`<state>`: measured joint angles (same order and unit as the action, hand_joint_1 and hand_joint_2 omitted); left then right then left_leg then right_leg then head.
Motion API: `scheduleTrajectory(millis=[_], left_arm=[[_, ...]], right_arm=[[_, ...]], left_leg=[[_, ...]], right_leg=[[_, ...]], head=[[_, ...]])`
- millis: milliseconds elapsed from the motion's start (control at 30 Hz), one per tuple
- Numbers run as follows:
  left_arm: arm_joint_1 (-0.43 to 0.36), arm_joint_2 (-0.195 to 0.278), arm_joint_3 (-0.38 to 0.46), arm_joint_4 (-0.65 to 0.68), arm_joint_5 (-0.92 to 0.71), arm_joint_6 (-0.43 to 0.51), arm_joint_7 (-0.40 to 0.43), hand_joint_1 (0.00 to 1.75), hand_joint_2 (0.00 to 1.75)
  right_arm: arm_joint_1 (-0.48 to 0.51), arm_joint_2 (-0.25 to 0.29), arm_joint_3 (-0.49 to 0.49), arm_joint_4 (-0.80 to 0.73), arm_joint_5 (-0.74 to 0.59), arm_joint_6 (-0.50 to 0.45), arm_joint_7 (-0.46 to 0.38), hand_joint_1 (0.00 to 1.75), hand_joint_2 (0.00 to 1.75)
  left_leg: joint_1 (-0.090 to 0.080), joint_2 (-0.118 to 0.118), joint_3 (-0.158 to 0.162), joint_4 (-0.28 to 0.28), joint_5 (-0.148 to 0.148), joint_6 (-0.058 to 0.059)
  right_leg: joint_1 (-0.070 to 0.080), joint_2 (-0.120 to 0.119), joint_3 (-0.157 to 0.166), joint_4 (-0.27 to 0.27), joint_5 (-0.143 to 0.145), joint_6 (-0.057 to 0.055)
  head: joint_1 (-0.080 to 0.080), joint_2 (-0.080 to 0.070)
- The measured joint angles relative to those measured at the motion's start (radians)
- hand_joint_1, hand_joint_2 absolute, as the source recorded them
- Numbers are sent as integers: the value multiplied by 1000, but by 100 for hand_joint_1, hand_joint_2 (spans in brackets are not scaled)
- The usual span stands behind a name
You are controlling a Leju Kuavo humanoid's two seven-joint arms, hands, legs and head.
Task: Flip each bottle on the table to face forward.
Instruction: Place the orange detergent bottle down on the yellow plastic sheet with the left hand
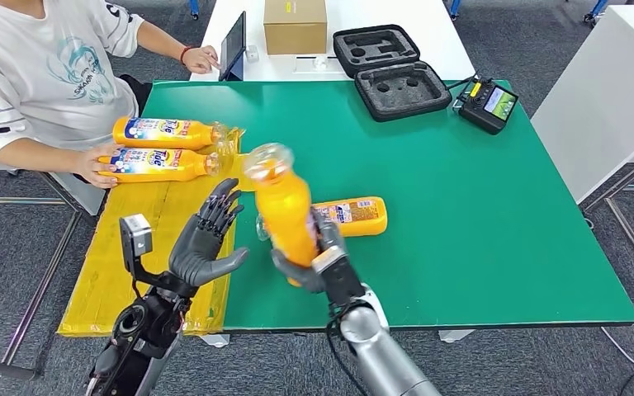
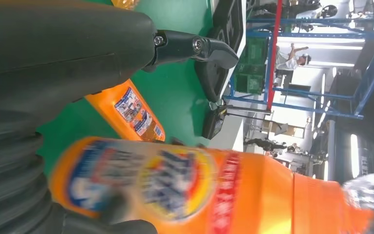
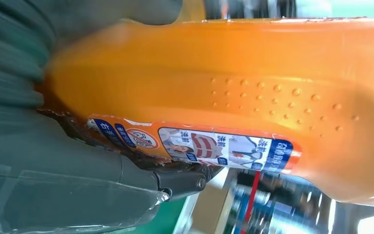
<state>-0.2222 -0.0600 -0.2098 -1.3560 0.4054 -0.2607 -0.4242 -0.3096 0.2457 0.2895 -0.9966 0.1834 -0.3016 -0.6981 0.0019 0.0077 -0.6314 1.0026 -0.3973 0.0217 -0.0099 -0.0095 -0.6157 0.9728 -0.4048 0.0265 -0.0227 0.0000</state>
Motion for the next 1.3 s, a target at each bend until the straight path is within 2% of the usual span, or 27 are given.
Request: scheduleTrajectory(millis=[200, 533, 933, 1300], left_arm=[[-33, 3, -27, 38, 18, 0, 4, 0, 175], [-47, 22, -40, 87, 96, -9, 6, 0, 175], [-32, 42, -71, 58, 110, -10, 20, 0, 175], [-2, 48, -83, 10, 66, 70, 29, 0, 175]], right_arm=[[-26, 22, 74, 55, 14, -4, 0, 175, 175], [-109, 67, 134, 186, 33, 1, 4, 175, 175], [-160, 86, 147, 316, 0, 28, 7, 175, 175], [-185, 103, 159, 382, 55, -51, 66, 175, 175]], left_leg=[[0, 0, 0, 0, 0, 0], [0, 0, 0, 0, 0, 0], [0, 0, 0, 0, 0, 0], [0, 0, 0, 0, 0, 0]], right_leg=[[0, 0, 0, 0, 0, 0], [-1, 0, 0, 0, 0, 0], [-1, 0, 0, 0, 0, 0], [-1, 0, 0, 0, 0, 0]], head=[[0, 0], [0, 0], [0, 0], [0, 0]])
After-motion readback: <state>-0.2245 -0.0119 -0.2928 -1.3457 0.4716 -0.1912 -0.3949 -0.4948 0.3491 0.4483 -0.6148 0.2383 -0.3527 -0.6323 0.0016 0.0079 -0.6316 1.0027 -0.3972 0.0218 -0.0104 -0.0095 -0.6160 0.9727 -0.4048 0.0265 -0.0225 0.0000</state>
